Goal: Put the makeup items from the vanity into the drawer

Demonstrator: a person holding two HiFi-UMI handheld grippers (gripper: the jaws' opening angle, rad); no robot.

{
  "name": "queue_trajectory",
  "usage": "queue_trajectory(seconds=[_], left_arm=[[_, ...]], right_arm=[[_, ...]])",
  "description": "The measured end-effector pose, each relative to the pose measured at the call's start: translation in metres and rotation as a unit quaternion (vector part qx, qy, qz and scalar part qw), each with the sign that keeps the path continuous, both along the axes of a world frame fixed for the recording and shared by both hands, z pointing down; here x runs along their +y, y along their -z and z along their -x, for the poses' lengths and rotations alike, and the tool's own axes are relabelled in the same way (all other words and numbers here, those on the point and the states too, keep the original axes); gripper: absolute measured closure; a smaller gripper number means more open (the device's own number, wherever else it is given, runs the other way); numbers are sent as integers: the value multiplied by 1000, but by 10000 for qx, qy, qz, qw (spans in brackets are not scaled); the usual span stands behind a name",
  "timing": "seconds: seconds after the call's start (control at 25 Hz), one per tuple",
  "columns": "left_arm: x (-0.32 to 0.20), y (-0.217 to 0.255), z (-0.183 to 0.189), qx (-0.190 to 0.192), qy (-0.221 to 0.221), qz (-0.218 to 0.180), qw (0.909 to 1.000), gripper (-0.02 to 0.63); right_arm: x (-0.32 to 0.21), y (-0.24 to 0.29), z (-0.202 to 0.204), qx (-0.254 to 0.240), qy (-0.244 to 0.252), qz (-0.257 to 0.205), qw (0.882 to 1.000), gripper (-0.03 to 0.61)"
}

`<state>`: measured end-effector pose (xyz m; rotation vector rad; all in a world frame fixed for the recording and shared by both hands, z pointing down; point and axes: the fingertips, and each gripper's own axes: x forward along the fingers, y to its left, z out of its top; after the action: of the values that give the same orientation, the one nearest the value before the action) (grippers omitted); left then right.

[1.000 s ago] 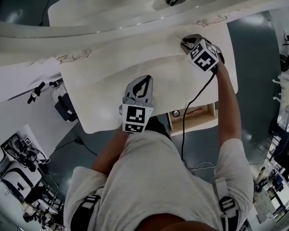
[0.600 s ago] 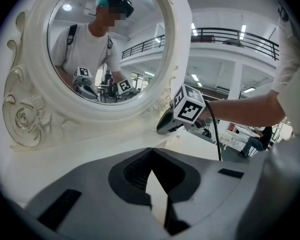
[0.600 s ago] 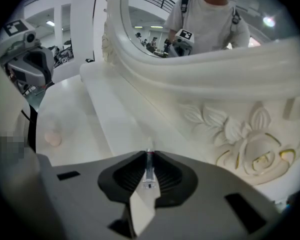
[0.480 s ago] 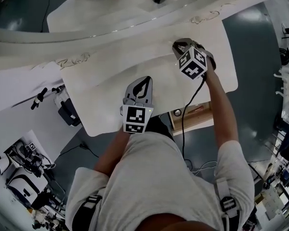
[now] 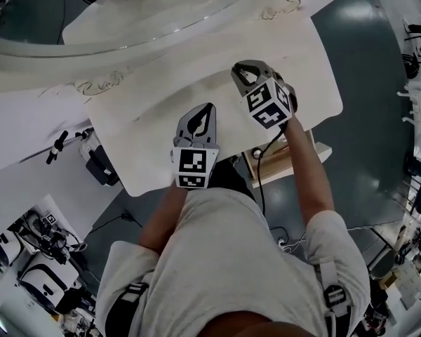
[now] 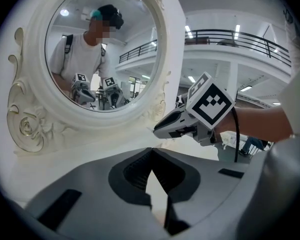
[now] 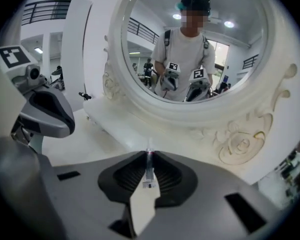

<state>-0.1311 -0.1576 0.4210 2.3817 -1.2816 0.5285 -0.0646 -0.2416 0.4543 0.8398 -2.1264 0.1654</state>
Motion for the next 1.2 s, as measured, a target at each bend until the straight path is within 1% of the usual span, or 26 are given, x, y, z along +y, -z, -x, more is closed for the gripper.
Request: queue_trajectory(seconds=[0.12,0.24,0.44,0.64,0.84,1.2], left_arm=[[7,1,-4,-22,-39,-30,10000,609],[13,1,-9,-64,-136,-34,9999,607],[27,3,-32,-75,-466,-61,9989,607],[41,5,-61,-96,-846,-115,9963,609],[56,8,-93,-71,-1294,-139,9915,608],[93,6,-149,1,-2058,-115,9785,609]], right_arm=[[12,9,-5,-214,-333,-29,9992,515],[24,14,-11,-232,-635,-94,9977,517],[48,25,-27,-432,-1070,-135,9932,517],[73,33,-52,-417,-1372,-242,9894,517],[98,42,-85,-483,-1834,-293,9814,517],[149,43,-138,-520,-2593,-264,9640,517]])
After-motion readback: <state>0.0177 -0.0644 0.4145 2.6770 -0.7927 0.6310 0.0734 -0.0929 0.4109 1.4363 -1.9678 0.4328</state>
